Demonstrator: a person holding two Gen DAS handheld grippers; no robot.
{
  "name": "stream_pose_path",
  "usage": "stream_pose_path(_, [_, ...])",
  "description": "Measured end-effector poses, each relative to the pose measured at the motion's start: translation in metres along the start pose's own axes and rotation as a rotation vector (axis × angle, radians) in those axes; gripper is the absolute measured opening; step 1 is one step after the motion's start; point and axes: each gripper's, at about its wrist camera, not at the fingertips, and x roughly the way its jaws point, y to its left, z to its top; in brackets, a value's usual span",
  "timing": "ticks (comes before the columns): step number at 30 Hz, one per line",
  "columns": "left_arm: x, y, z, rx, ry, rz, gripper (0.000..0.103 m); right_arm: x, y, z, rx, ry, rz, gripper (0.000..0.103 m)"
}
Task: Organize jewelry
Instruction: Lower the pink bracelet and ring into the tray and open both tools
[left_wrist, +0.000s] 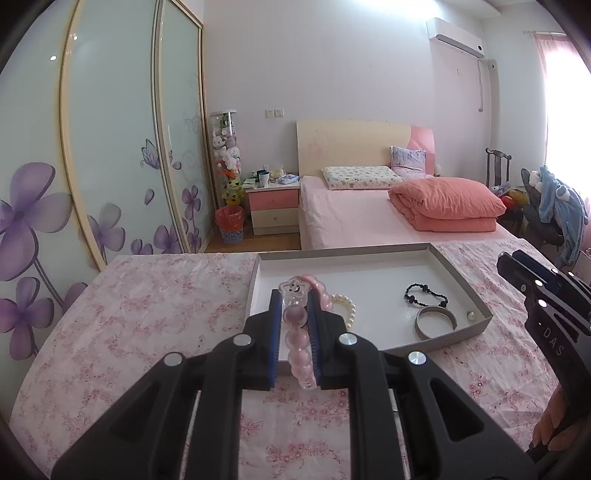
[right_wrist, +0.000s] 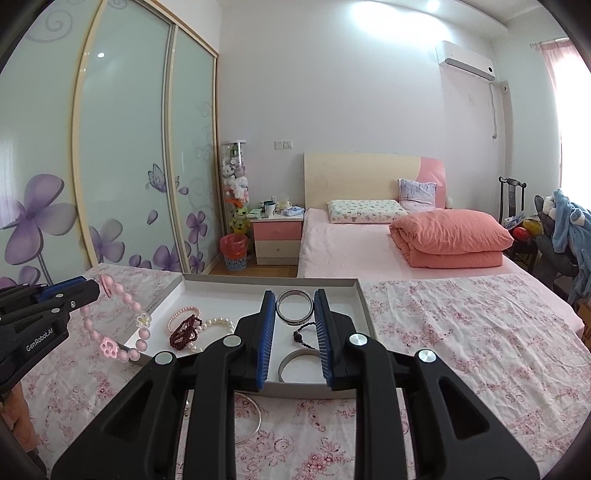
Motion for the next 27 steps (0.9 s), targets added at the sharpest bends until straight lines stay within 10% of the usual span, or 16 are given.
stream_pose_path(27, [0.087, 0.002, 0.025, -0.028, 0.064, -0.065, 0.015, 0.094, -0.009, 0.001, 0.052, 0.125, 0.026, 0.023])
